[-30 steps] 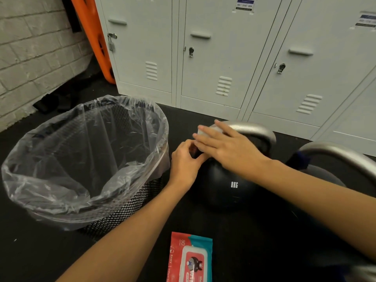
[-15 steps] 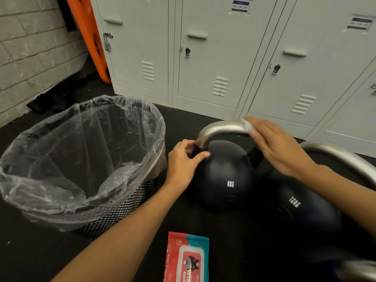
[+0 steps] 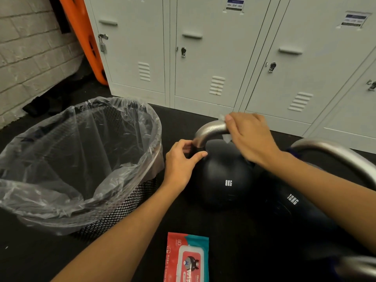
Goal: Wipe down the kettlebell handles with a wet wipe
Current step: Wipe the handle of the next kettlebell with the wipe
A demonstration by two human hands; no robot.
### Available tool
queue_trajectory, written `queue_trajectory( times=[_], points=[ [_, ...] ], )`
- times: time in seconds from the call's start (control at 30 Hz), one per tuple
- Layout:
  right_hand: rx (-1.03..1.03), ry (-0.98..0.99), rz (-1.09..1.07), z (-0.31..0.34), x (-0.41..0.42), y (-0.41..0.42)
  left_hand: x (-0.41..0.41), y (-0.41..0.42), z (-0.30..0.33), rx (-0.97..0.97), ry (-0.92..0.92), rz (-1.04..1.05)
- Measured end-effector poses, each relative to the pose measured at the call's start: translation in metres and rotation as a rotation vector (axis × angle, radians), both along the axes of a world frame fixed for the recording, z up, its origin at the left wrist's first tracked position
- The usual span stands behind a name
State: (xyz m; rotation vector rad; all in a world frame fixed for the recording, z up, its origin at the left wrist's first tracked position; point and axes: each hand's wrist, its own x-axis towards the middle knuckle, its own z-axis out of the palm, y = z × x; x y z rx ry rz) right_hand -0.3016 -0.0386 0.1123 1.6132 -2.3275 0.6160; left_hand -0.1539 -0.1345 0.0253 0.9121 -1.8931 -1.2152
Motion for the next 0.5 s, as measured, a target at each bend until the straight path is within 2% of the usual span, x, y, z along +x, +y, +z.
queue_trajectory(
  times=[0.1,0.2,0.27,0.37,0.5],
  points=[
    [-0.006,0.236,0.023,-0.015,0.017,-0.012,-0.001,0.000,0.000,-0.007,0.002,0.014],
    [-0.021,0.476,0.181,-0.032,0.018,-0.014,-0.001,0.001,0.002,-0.014,-0.005,0.012],
    [0.036,0.552,0.273,-0.033,0.014,-0.008,0.000,0.002,0.004,-0.024,-0.018,0.002],
    [-0.018,0.452,0.306,-0.026,0.003,0.000,0.000,0.000,0.005,-0.022,-0.018,-0.005],
    [-0.133,0.083,0.228,-0.017,-0.008,0.024,0.000,0.000,0.006,-0.005,-0.033,-0.009]
  ],
)
